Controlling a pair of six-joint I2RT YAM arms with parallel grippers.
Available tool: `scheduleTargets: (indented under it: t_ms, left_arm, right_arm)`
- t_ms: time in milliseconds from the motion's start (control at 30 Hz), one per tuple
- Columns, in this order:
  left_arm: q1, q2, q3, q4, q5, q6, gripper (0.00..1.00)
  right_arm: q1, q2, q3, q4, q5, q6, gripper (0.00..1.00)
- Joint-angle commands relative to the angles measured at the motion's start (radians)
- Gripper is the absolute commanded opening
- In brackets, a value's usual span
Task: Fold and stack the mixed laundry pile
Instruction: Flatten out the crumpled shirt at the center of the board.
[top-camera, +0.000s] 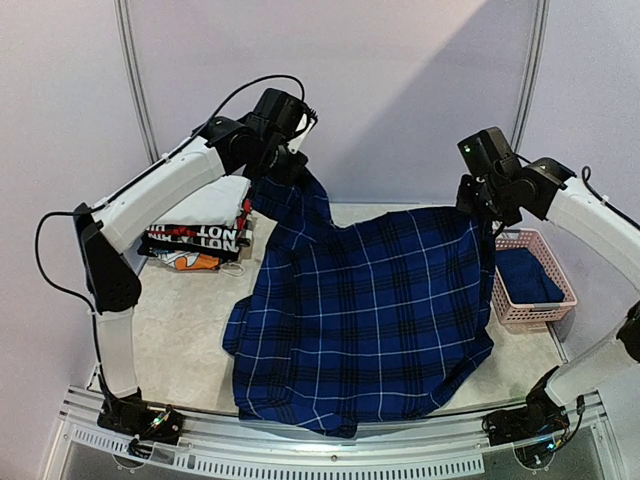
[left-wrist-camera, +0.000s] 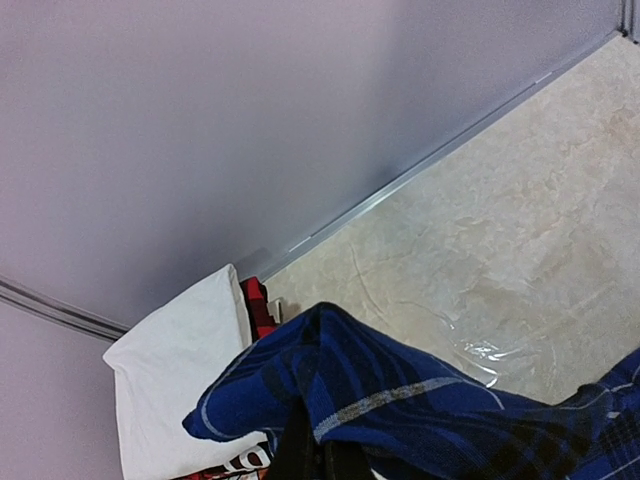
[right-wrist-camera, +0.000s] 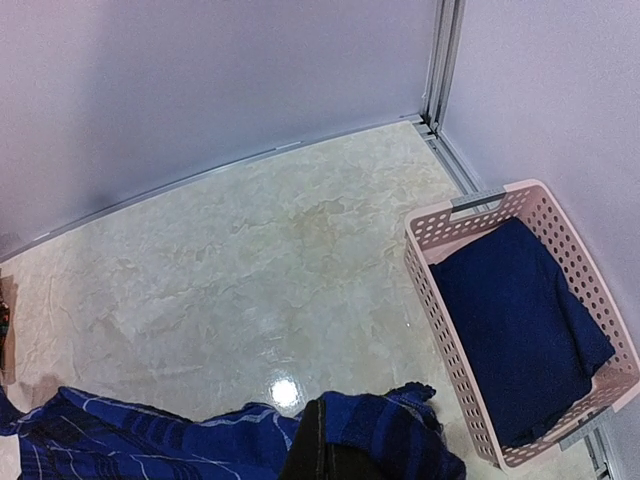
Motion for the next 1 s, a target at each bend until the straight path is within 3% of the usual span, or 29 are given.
scheduleTargets:
  t_ms: [0,267,400,467,500,533,600,667,733,867,967]
  left_arm:
    - [-0.009,-0.095,-0.059,0.020,-0.039,-0.027,0.00]
    - [-0.019,-0.166,-0.118,0.159,-0.053,0.047,0.00]
    - [0.012,-0.033,-0.018,0.253,-0.024,0.151,0.00]
    - [0.047,0.102,0.126,0.266,0.003,0.181,0.00]
    - [0.068,0.189,0.221,0.259,0.013,0.188,0.07]
    - [0.089,0.286,0.331,0.247,0.010,0.191,0.24]
    - [0.123,0.483,0.535,0.224,-0.005,0.195,0.92]
    - [0.145,0.604,0.614,0.200,0.008,0.168,0.99]
    - [0.153,0.601,0.534,0.192,0.030,0.120,0.99]
    - [0.150,0.443,0.233,0.275,0.088,0.056,1.00]
    - [0.138,0.343,0.118,0.269,0.103,0.033,0.99]
  right_arm:
    - [0.000,-0.065,-0.043,0.002,-0.013,0.008,0.00]
    - [-0.006,-0.034,0.005,0.072,0.022,-0.044,0.00]
    - [-0.090,0.075,0.084,0.132,-0.031,-0.073,0.00]
    - [-0.157,0.145,0.122,0.185,-0.078,-0.075,0.00]
    - [-0.195,0.181,0.151,0.210,-0.100,-0.072,0.00]
    - [-0.231,0.258,0.189,0.223,-0.126,-0.065,0.02]
    - [-0.294,0.395,0.305,0.213,-0.226,-0.032,0.23]
    - [-0.324,0.569,0.474,0.138,-0.317,-0.022,0.53]
    - [-0.325,0.688,0.584,0.093,-0.355,-0.029,0.67]
    - [-0.323,0.718,0.585,0.126,-0.388,-0.025,0.76]
    - [-0.318,0.666,0.555,0.136,-0.391,-0.018,0.78]
